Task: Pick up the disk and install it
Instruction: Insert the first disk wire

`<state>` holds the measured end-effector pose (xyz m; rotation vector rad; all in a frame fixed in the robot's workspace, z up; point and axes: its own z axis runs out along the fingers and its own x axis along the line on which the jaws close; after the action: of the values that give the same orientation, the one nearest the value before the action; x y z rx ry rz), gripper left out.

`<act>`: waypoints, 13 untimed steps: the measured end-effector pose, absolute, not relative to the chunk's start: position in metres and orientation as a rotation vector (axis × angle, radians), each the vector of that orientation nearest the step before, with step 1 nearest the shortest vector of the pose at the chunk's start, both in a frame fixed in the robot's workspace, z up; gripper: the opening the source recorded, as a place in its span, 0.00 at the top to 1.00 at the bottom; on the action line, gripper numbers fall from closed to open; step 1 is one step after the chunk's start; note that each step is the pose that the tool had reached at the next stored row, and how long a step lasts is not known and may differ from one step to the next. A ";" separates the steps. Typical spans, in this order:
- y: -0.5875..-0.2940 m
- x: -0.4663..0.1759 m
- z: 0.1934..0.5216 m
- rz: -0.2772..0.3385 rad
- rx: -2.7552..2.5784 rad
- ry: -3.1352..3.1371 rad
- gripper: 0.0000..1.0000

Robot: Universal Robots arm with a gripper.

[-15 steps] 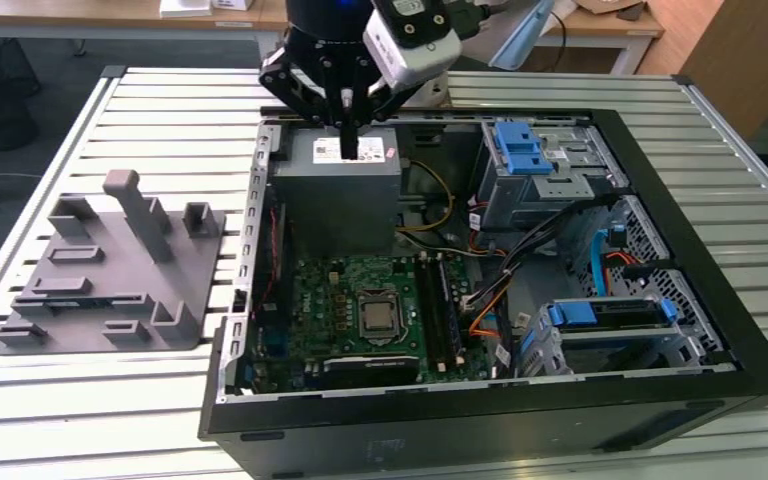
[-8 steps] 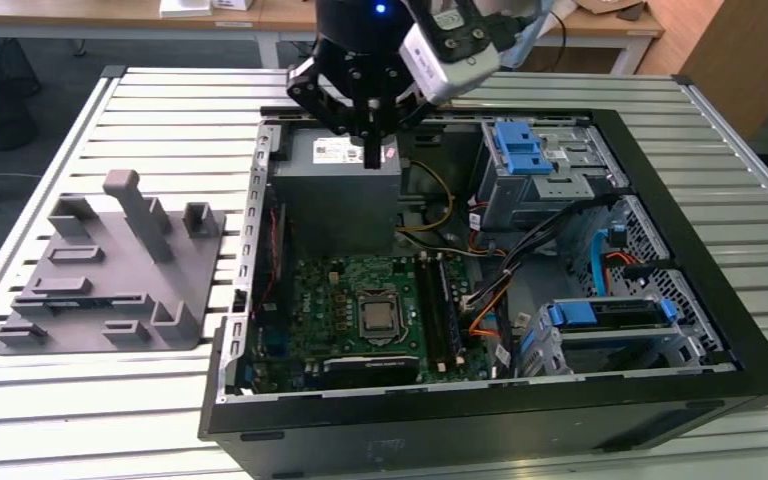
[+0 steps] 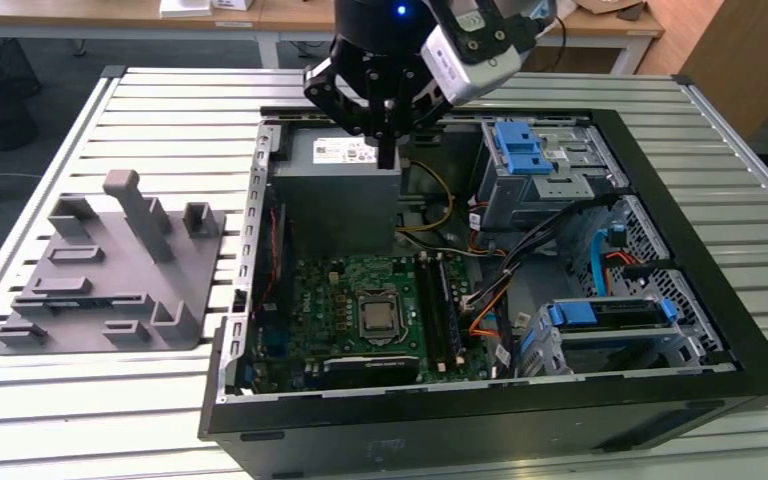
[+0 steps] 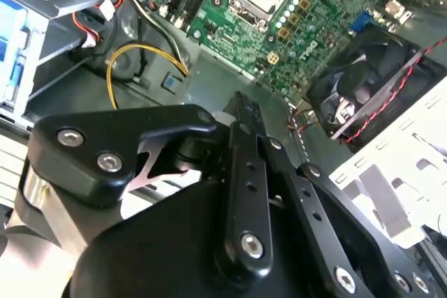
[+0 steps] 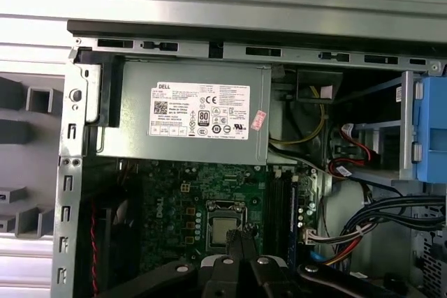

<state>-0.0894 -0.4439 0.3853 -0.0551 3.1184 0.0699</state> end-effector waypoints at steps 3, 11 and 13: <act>-0.444 -0.089 0.385 0.070 -0.055 3.118 0.89; -0.444 -0.087 0.385 0.070 -0.055 3.118 0.89; -0.444 -0.086 0.385 0.070 -0.055 3.118 0.89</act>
<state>-0.0862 -0.4439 0.3852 -0.0551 3.1184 0.0697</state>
